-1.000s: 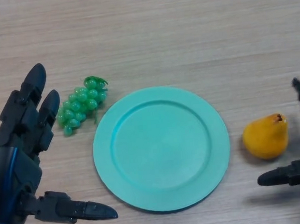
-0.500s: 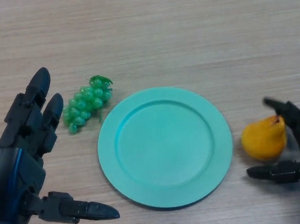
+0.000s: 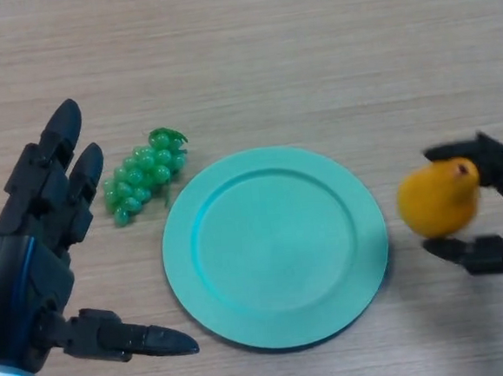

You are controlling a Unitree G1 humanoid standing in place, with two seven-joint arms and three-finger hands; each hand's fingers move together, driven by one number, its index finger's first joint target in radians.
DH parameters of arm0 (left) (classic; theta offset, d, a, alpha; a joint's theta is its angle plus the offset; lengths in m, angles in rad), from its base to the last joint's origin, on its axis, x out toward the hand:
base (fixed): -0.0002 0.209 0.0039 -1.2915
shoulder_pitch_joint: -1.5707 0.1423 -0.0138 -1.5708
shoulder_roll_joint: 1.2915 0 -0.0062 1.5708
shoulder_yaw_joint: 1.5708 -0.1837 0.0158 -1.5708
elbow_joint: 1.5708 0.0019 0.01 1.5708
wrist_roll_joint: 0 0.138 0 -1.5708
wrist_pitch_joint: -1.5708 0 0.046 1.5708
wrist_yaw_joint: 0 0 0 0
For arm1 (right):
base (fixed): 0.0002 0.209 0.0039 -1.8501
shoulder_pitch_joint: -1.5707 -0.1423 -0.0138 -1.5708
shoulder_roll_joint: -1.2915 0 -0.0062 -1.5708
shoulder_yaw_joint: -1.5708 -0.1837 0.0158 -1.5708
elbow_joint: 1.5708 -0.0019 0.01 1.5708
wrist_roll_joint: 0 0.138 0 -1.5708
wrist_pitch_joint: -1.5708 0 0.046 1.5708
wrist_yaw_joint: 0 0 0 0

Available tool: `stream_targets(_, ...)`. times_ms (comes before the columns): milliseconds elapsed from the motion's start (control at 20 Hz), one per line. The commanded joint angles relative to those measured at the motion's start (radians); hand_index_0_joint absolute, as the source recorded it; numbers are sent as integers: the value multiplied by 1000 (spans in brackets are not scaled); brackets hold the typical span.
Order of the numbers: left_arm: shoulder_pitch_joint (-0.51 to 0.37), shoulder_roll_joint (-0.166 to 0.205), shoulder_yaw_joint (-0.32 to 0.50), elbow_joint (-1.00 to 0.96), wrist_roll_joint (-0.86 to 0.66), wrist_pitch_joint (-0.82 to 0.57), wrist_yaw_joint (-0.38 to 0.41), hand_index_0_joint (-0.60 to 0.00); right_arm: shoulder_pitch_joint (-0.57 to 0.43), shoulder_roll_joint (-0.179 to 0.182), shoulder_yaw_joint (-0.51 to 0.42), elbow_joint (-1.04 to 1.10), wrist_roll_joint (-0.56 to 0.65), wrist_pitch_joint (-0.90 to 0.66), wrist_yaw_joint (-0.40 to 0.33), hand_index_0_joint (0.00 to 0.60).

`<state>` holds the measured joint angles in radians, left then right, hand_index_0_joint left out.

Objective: Pick up the yellow pear and place it on the plate

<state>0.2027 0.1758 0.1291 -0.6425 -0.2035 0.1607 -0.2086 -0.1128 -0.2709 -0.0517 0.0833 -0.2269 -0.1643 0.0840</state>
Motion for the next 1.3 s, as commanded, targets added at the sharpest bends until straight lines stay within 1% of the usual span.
stream_targets(50,-20,20,3,-70,58,-89,3,0,-24,35,35,-157,126,27,21,600)
stream_targets(100,-17,21,-14,-79,65,-79,3,0,-18,61,74,-216,174,110,28,600)
stream_targets(200,-19,27,-20,-101,54,-52,-1,0,-53,76,160,-149,124,56,-8,600)
stream_targets(250,-19,28,-18,-108,53,-47,-3,0,-78,78,183,-88,125,24,-27,600)
stream_targets(300,-16,25,-25,-113,61,-48,-2,0,-112,80,199,8,111,-39,-58,600)
stream_targets(350,-13,21,-37,-116,67,-49,6,0,-132,80,214,76,108,-66,-91,600)
stream_targets(400,-8,19,-53,-118,73,-49,17,0,-149,81,239,137,128,-74,-124,600)
stream_targets(450,-2,18,-64,-114,80,-57,24,0,-153,81,263,168,133,-77,-140,600)
stream_targets(500,0,19,-80,-111,93,-63,33,0,-160,81,285,188,127,-69,-147,600)
stream_targets(550,2,20,-89,-103,102,-77,38,0,-160,81,304,182,146,-31,-136,600)
stream_targets(600,8,21,-98,-96,106,-87,44,0,-170,81,321,195,126,-14,-136,600)
stream_targets(650,10,23,-101,-96,107,-86,47,0,-173,81,330,191,114,10,-127,600)
stream_targets(700,11,25,-102,-99,108,-83,50,0,-170,81,336,173,100,28,-97,600)
stream_targets(750,11,26,-101,-100,109,-83,51,0,-170,81,336,173,93,23,-94,500)
stream_targets(800,11,26,-101,-102,113,-84,53,0,-170,81,337,171,75,10,-88,350)
stream_targets(850,10,26,-101,-105,118,-86,55,0,-169,81,337,163,59,-2,-80,250)
stream_targets(900,7,26,-100,-107,128,-93,60,0,-165,81,333,140,34,-15,-62,100)
stream_targets(950,-1,27,-94,-103,130,-99,61,0,-153,81,319,89,38,-9,-35,17)
stream_targets(1000,-7,27,-91,-94,129,-105,60,0,-139,81,301,40,61,16,-10,0)
stream_targets(1150,-30,27,-78,-99,87,-66,68,0,-110,81,247,-75,180,109,78,0)
stream_targets(1200,-39,30,-77,-103,85,-46,66,0,-91,81,214,-135,216,140,109,0)
stream_targets(1300,-51,33,-68,-102,80,-27,56,0,-52,81,145,-260,251,178,152,0)
